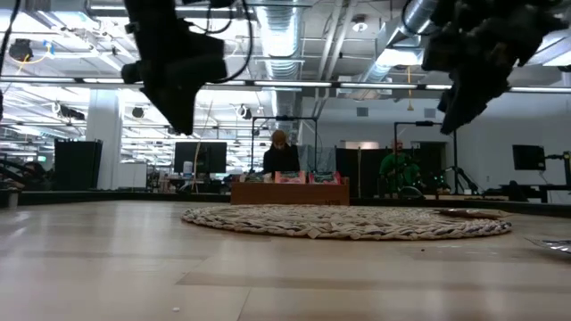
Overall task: Pick & Place Tea
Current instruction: Put the brown tea bag into the left section of the wooden organizer
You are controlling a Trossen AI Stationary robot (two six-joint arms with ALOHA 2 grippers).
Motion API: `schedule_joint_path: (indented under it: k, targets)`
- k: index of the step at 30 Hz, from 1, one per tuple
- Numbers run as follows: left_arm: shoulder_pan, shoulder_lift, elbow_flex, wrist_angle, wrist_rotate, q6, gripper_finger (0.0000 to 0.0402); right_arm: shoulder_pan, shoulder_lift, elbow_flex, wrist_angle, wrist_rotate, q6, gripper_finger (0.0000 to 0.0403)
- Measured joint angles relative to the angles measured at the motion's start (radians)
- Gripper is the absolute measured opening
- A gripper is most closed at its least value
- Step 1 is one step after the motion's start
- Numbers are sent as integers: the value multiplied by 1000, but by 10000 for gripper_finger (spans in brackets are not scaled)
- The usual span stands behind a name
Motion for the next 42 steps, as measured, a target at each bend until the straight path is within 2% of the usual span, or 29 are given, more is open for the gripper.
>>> schedule_joint_path:
  k: [5,10,17,24,32,42]
  targets:
    - [37,-139,-129,26,-8,-7,56,5,145,61,-90,8,-21,112]
    - [65,-255,-252,72,5,-15,43,4,271,68,-96,8,-21,150]
    - [92,-369,-382,98,36,-40,41,-3,406,68,-87,57,-22,172]
    - [98,-396,-410,96,47,-28,41,13,539,76,-74,80,-47,160]
    - [98,-396,-410,101,45,1,41,51,670,162,-94,129,-47,138]
    - [98,-396,-410,103,46,-3,41,50,680,192,-114,125,-39,87]
